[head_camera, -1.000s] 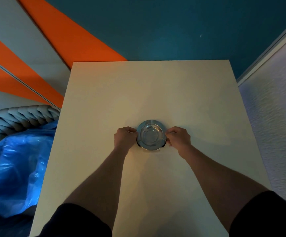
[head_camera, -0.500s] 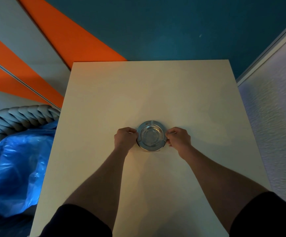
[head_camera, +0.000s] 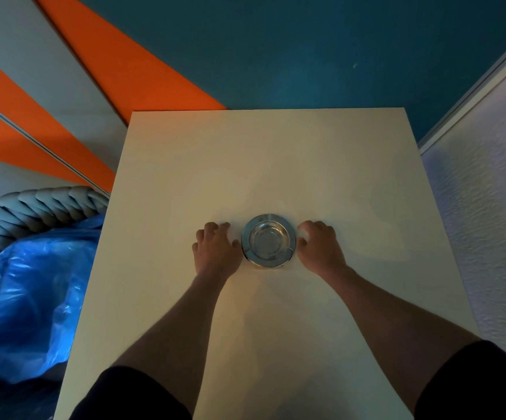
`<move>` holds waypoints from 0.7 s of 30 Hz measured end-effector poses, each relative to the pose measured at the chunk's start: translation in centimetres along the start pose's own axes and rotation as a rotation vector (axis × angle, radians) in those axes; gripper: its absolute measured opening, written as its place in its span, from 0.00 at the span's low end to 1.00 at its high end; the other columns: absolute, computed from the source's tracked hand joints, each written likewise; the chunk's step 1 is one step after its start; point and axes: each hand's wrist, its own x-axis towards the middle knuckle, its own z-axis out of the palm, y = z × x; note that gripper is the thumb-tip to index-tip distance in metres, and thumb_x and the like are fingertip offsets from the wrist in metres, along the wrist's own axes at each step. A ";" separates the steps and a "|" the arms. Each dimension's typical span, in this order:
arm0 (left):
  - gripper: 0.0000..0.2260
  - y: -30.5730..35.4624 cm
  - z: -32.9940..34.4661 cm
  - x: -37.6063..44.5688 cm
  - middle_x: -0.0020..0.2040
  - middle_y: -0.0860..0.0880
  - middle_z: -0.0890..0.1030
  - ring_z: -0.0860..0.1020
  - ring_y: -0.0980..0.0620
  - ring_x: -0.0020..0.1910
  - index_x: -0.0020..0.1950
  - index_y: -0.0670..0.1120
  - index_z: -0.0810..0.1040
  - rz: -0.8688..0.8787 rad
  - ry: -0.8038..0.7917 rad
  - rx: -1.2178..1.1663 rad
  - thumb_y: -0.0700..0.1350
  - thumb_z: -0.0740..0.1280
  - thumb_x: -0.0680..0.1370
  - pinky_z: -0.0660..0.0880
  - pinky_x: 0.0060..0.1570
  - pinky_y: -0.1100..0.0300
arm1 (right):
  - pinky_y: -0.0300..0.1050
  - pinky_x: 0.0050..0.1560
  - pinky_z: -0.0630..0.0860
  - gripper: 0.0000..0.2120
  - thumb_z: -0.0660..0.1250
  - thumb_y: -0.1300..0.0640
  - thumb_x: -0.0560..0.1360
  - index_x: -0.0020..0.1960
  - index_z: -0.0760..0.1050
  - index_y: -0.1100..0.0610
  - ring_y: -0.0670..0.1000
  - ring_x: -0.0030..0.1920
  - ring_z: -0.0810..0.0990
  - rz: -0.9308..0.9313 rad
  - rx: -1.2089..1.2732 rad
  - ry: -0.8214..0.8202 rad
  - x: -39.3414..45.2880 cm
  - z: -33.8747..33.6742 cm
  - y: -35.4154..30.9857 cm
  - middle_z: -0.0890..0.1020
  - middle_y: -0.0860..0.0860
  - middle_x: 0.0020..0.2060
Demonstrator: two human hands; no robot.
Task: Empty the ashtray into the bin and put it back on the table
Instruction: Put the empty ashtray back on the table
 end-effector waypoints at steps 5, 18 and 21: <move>0.30 -0.9 0.4 -0.5 0.79 0.44 0.56 0.53 0.41 0.76 0.77 0.52 0.59 0.070 -0.086 0.177 0.56 0.64 0.77 0.56 0.72 0.42 | 0.60 0.67 0.64 0.25 0.65 0.55 0.75 0.71 0.64 0.51 0.58 0.73 0.60 -0.011 -0.247 -0.109 -0.5 0.0 0.6 0.63 0.53 0.74; 0.28 -0.1 -1.6 0.3 0.80 0.44 0.55 0.55 0.41 0.77 0.78 0.50 0.58 0.076 -0.204 0.189 0.57 0.58 0.80 0.59 0.72 0.43 | 0.62 0.70 0.63 0.30 0.64 0.56 0.76 0.75 0.57 0.51 0.59 0.77 0.56 0.028 -0.279 -0.204 -0.5 -1.6 -0.2 0.58 0.54 0.77; 0.27 0.5 -3.0 0.9 0.79 0.44 0.57 0.58 0.42 0.76 0.78 0.51 0.57 0.089 -0.217 0.181 0.54 0.57 0.80 0.61 0.71 0.43 | 0.61 0.70 0.64 0.30 0.63 0.56 0.77 0.76 0.57 0.52 0.59 0.76 0.57 0.033 -0.266 -0.205 -0.4 -2.8 -0.9 0.59 0.54 0.77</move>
